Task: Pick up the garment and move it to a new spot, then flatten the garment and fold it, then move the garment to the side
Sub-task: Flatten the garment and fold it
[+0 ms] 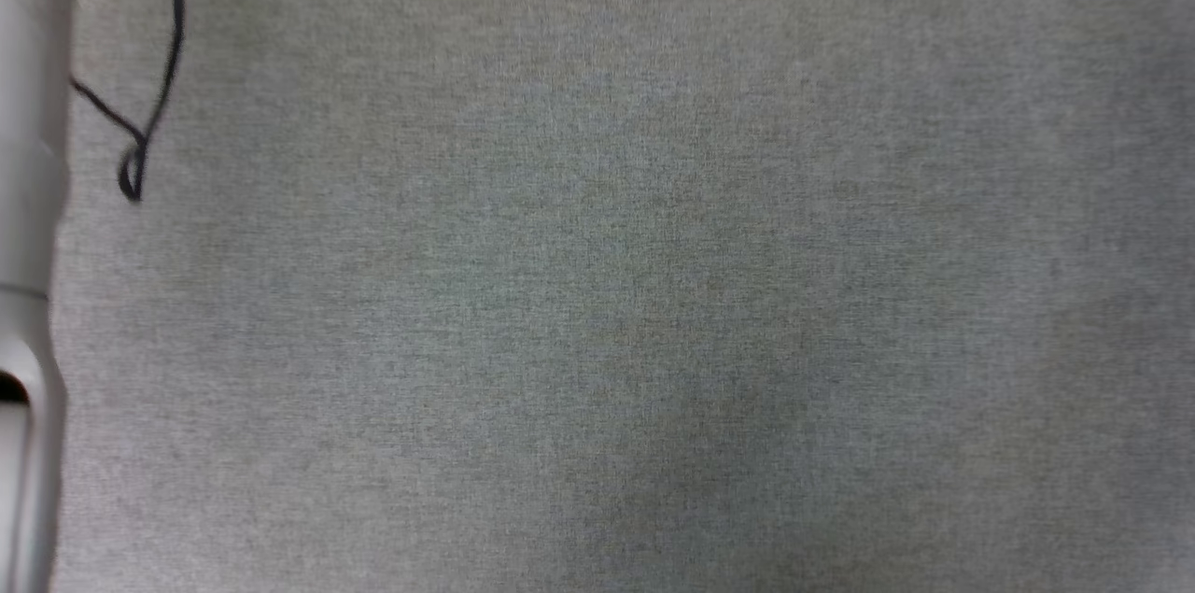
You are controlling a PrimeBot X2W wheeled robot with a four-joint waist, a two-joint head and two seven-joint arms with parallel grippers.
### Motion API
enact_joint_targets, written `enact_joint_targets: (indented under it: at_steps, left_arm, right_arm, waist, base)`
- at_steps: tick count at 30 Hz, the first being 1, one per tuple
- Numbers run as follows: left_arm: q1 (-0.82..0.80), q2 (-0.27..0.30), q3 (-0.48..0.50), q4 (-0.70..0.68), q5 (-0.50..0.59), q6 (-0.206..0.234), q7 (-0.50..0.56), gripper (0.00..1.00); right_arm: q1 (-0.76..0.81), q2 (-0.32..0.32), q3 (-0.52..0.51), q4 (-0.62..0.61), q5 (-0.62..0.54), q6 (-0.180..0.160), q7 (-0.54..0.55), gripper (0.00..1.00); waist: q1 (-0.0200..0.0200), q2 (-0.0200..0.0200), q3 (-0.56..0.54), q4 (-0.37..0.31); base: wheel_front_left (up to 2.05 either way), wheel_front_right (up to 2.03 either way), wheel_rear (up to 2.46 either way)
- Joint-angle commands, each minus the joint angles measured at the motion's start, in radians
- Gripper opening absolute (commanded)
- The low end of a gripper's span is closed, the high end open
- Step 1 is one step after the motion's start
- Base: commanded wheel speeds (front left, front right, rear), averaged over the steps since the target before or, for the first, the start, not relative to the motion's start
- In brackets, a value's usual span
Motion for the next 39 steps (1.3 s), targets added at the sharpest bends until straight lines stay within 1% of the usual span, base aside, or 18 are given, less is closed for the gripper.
enact_joint_targets:
  at_steps: [1,4,5,9,12,15,17,21,24,28,34,35,36,37,38,39]
  left_arm:
    - [0.072,0.001,-0.001,0.007,-0.014,-0.012,-0.011,0.0]
    - [0.184,0.001,-0.002,-0.001,-0.031,-0.024,-0.024,0.0]
    - [0.184,0.001,-0.002,-0.001,-0.031,-0.024,-0.024,0.0]
    - [0.375,-0.005,0.006,-0.039,-0.055,-0.031,-0.035,0.0]
    - [0.523,0.001,0.026,-0.088,-0.073,-0.025,-0.039,0.0]
    - [0.677,0.003,0.045,-0.148,-0.085,-0.005,-0.041,0.0]
    - [0.775,0.011,0.054,-0.189,-0.084,0.017,-0.042,0.0]
    - [0.961,0.011,0.059,-0.265,-0.082,0.072,-0.043,0.0]
    - [1.088,0.008,0.059,-0.313,-0.093,0.106,-0.04,0.0]
    - [1.23,0.005,0.053,-0.376,-0.109,0.145,-0.024,0.0]
    - [1.417,0.004,0.047,-0.487,-0.131,0.214,0.011,0.0]
    - [1.441,0.004,0.048,-0.505,-0.137,0.225,0.016,0.0]
    - [1.46,0.003,0.047,-0.523,-0.14,0.234,0.019,0.0]
    - [1.477,0.007,0.045,-0.54,-0.136,0.243,0.024,0.0]
    - [1.49,0.009,0.045,-0.556,-0.134,0.251,0.024,0.0]
    - [1.5,0.011,0.044,-0.571,-0.133,0.257,0.027,0.0]
  right_arm:
    - [0.074,-0.001,0.02,0.008,0.028,-0.001,-0.008,0.0]
    - [0.187,-0.018,0.051,-0.009,0.069,-0.001,-0.005,0.0]
    - [0.187,-0.018,0.051,-0.009,0.069,-0.001,-0.005,0.0]
    - [0.379,-0.04,0.075,-0.059,0.134,-0.001,0.004,0.0]
    - [0.53,-0.059,0.073,-0.118,0.168,-0.002,0.015,0.0]
    - [0.682,-0.073,0.058,-0.177,0.192,-0.002,0.041,0.0]
    - [0.777,-0.083,0.06,-0.224,0.186,-0.002,0.058,0.0]
    - [0.974,-0.089,0.015,-0.308,0.179,-0.002,0.094,0.0]
    - [1.124,-0.068,-0.037,-0.369,0.171,-0.002,0.123,0.0]
    - [1.323,-0.023,-0.1,-0.448,0.164,-0.002,0.165,0.0]
    - [1.568,0.07,-0.158,-0.54,0.138,-0.002,0.225,0.0]
    - [1.603,0.082,-0.166,-0.551,0.135,-0.002,0.241,0.1]
    - [1.631,0.099,-0.174,-0.564,0.14,-0.002,0.25,0.34]
    - [1.652,0.112,-0.183,-0.579,0.137,-0.002,0.255,0.74]
    - [1.671,0.126,-0.19,-0.59,0.141,-0.002,0.265,1.0]
    - [1.685,0.14,-0.195,-0.602,0.152,-0.002,0.275,1.0]
  waist:
    - [-0.0002,0.0,-0.052,-0.002]
    - [-0.0002,0.0,-0.115,0.002]
    - [-0.0002,0.0,-0.115,0.002]
    - [-0.0002,0.0,-0.21,0.006]
    - [-0.0002,0.0,-0.278,0.006]
    - [-0.0002,0.0,-0.341,0.008]
    - [-0.0002,0.0,-0.383,0.006]
    - [-0.0002,0.0,-0.46,0.01]
    - [-0.0002,0.0,-0.51,0.015]
    - [-0.0002,0.0,-0.569,0.02]
    - [-0.0002,0.0,-0.618,0.018]
    - [-0.0002,0.0,-0.622,0.018]
    - [-0.0002,0.0,-0.623,0.019]
    - [-0.0002,0.0,-0.624,0.02]
    - [-0.0002,0.0,-0.624,0.02]
    - [-0.0002,0.0,-0.623,0.022]
  base:
    - [0.0,0.0,0.0]
    - [0.0,0.0,0.0]
    - [0.0,0.0,0.0]
    - [0.0,0.0,0.0]
    - [0.0,0.0,0.0]
    - [0.0,0.0,0.0]
    - [0.0,0.0,0.0]
    - [0.0,0.0,0.0]
    - [0.0,0.0,0.0]
    - [0.0,0.0,0.0]
    - [0.0,0.0,0.0]
    - [0.0,0.0,0.0]
    - [0.0,0.0,0.0]
    - [0.0,0.0,0.0]
    - [0.0,0.0,0.0]
    - [0.0,0.0,0.0]
